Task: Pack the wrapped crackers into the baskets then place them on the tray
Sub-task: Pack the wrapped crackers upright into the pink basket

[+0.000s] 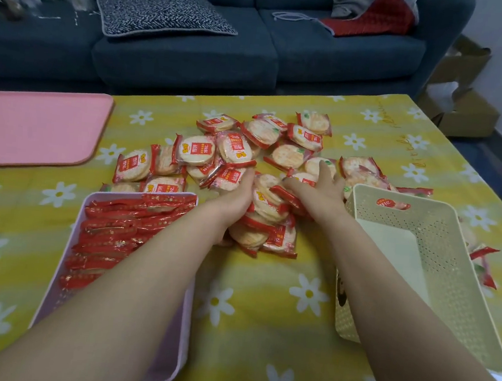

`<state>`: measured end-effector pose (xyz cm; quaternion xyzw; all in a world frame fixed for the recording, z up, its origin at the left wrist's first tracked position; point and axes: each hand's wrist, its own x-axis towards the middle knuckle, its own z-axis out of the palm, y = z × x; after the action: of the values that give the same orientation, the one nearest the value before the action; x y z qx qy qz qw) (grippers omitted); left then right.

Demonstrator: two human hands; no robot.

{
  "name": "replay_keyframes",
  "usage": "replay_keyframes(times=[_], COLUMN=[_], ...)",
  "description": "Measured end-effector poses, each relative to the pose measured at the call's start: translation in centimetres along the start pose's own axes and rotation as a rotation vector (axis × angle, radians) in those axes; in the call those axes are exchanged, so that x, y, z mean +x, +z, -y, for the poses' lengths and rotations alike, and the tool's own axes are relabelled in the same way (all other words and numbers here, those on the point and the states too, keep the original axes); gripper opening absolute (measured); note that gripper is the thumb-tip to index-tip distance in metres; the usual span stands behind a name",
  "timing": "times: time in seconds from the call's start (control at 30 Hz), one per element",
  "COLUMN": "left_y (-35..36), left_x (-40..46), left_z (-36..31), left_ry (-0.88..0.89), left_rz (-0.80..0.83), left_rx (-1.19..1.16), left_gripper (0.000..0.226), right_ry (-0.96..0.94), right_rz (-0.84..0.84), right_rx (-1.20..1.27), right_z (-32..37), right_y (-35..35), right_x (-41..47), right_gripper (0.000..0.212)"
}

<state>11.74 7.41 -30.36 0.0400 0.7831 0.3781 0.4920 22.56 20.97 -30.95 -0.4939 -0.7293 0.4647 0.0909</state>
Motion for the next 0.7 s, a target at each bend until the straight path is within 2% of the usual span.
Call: replay_keyframes(times=[0.1,0.27,0.33,0.37,0.47,0.5,0.6,0.7], left_y=[-0.1,0.2,0.3,0.3,0.0,-0.1,-0.3,-0.5], left_x=[-0.5,-1.0,-1.3,-1.4,-1.8,-1.9,-2.5,-3.0], left_z=[-0.5,-0.1,0.0,0.1,0.1,0.0,-0.2,0.0], left_ry=[-0.020,0.005,0.007,0.008,0.005,-0.009,-0.074,-0.094], left_rz=[0.058,0.068,0.072,0.075,0.112,0.132,0.187,0.193], left_rx=[-0.017,0.021,0.002,0.000,-0.005,-0.014,-0.066,-0.140], left_gripper=[0.096,0.059,0.051,0.049,0.049,0.052,0.060,0.056], right_ry=[0.022,0.127,0.185,0.209,0.237,0.253,0.291,0.342], right_rz=[0.059,0.183,0.232,0.260,0.369,0.395,0.422,0.447], right_rx=[-0.041,0.068,0.087,0.105,0.147,0.156,0.181,0.202], right_z=[0.2,-0.2,0.0,0.1,0.4,0.4,0.2,0.5], right_y=[0.5,0.6,0.0,-0.3,-1.1,-1.2,-1.1,-1.0], right_x=[0.5,1.2,0.6,0.3,-1.0,-1.5,-2.0,-2.8], right_gripper=[0.104,0.111,0.110,0.102,0.051,0.043,0.047,0.052])
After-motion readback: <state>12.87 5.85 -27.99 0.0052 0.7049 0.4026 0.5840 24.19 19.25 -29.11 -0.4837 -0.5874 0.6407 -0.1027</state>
